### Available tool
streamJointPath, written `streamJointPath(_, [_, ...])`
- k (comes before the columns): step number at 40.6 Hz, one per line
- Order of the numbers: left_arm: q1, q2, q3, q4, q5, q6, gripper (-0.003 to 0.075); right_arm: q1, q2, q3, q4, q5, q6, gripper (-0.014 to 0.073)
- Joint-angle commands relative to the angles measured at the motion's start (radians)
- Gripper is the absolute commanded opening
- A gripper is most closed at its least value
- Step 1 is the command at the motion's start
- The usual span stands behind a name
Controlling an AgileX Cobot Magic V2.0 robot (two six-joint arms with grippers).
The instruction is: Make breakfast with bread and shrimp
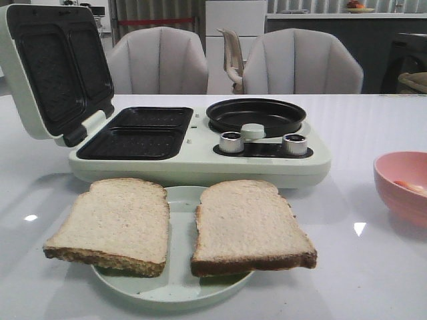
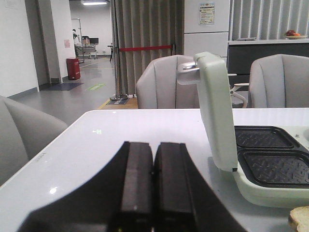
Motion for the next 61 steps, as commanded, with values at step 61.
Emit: streamJointPath(61, [-0.005,0.476,-0.712,0.043,0.512,-0.001,0.01,-0.005,0.632,-0.593,-0.006,0.289,0.106,0.0035])
